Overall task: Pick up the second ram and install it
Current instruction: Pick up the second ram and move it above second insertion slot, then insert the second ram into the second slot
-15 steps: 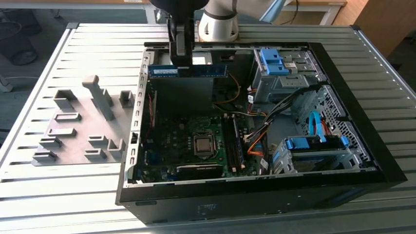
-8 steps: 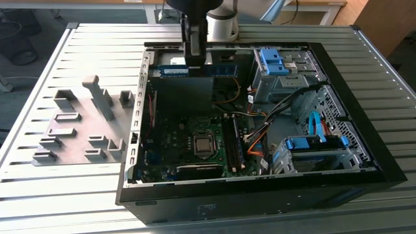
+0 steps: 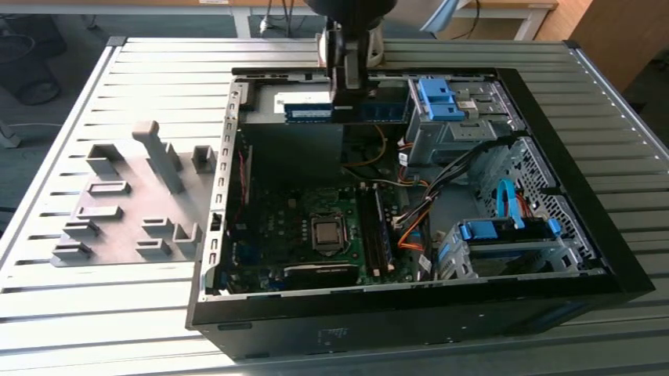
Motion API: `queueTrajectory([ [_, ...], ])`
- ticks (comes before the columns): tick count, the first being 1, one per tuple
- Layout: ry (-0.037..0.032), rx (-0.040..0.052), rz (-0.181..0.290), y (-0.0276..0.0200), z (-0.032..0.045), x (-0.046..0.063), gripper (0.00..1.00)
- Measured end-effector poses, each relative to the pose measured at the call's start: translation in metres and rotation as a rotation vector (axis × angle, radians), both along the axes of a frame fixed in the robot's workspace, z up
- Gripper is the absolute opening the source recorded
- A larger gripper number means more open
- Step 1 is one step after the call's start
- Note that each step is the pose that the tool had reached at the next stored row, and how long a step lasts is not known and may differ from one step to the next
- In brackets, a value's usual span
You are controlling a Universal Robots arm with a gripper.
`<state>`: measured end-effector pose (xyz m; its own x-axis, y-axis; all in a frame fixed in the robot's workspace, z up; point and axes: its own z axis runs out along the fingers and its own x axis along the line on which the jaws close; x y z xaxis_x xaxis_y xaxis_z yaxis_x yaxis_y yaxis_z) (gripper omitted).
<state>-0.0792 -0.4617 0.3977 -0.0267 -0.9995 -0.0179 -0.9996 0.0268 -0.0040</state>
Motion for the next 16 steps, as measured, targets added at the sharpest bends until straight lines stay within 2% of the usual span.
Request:
queueTrajectory([
  [4, 0.0000, 0.0000, 0.000, 0.0000, 0.0000, 0.0105, 0.14],
  [16, 0.0000, 0.0000, 0.000, 0.0000, 0.0000, 0.0117, 0.14],
])
